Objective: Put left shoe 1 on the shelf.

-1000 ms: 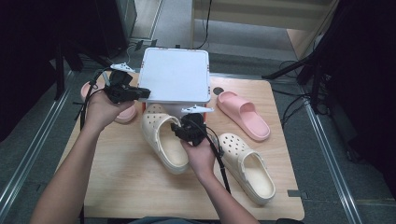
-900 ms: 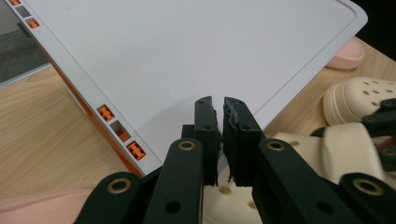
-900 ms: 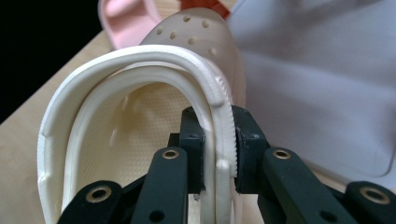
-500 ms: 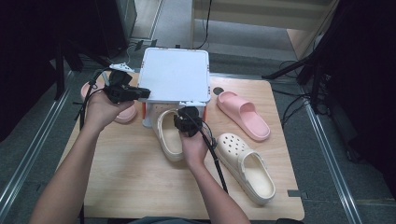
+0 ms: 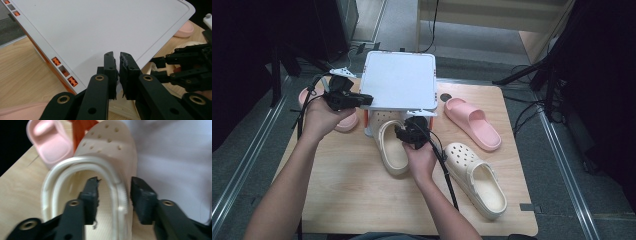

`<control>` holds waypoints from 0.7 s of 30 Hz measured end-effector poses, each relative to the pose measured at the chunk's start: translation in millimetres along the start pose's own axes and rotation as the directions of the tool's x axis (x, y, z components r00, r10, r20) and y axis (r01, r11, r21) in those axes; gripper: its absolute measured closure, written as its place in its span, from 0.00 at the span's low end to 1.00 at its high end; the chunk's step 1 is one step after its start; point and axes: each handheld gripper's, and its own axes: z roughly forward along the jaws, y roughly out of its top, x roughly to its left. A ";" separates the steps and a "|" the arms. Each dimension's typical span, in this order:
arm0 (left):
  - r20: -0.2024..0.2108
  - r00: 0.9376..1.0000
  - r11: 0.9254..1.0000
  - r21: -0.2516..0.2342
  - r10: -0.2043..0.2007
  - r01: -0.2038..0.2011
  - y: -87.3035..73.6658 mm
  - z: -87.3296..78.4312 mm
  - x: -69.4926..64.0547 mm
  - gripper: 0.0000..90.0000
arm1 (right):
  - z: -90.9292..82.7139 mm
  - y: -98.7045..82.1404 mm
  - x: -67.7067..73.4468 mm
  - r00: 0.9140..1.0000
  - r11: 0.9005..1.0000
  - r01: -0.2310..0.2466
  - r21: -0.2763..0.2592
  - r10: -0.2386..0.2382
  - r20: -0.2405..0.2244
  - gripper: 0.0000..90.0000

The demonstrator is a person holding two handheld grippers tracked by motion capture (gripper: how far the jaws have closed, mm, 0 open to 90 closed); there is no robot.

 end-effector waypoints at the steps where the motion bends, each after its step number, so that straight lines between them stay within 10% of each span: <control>1: 0.000 1.000 1.000 -0.002 0.001 -0.001 -0.2 0.0 0.1 0.93 | -8.3 -3.5 1.4 0.999 0.999 0.047 0.016 -0.047 -0.002 0.60; 21: -0.007 1.000 1.000 -0.007 -0.004 0.004 -0.8 0.4 0.5 0.95 | -73.5 -57.3 4.3 0.973 0.986 0.161 0.041 -0.151 -0.177 1.00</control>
